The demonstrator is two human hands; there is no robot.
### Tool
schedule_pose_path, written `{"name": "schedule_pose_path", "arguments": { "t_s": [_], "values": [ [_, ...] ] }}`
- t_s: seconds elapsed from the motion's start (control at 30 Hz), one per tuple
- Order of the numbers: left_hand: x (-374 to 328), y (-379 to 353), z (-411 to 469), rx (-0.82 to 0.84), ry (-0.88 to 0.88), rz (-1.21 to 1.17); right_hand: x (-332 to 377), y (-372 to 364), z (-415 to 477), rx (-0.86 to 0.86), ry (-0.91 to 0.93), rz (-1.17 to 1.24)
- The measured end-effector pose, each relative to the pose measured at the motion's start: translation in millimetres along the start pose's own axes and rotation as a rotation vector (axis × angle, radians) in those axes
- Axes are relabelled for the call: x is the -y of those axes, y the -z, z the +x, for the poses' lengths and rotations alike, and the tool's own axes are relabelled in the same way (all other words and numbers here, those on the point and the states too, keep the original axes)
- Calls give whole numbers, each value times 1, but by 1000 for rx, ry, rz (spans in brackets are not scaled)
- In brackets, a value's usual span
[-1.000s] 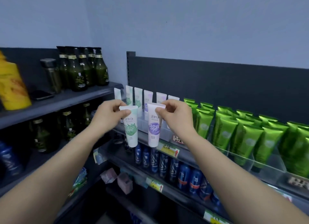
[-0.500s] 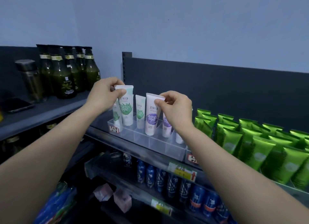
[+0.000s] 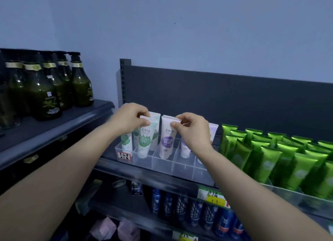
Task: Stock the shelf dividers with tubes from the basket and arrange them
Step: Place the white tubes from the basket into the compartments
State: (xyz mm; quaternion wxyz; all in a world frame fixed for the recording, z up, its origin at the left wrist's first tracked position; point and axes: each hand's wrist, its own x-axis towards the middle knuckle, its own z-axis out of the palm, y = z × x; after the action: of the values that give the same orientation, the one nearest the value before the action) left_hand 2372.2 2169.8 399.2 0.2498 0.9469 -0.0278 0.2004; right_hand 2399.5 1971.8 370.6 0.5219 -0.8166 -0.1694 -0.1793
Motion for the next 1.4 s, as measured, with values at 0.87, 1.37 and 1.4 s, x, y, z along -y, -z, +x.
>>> {"name": "schedule_pose_path", "arguments": {
  "t_s": [0.87, 1.37, 1.4],
  "values": [
    [32, -19, 11, 77, -43, -40, -18, -25, -11, -47, -56, -174],
    [27, -11, 13, 27, -224, 311, -11, -20, -18, 48, 12, -338],
    [22, -10, 13, -1, -242, 316, -9, -16, -19, 46, 32, -361]
  ]
}}
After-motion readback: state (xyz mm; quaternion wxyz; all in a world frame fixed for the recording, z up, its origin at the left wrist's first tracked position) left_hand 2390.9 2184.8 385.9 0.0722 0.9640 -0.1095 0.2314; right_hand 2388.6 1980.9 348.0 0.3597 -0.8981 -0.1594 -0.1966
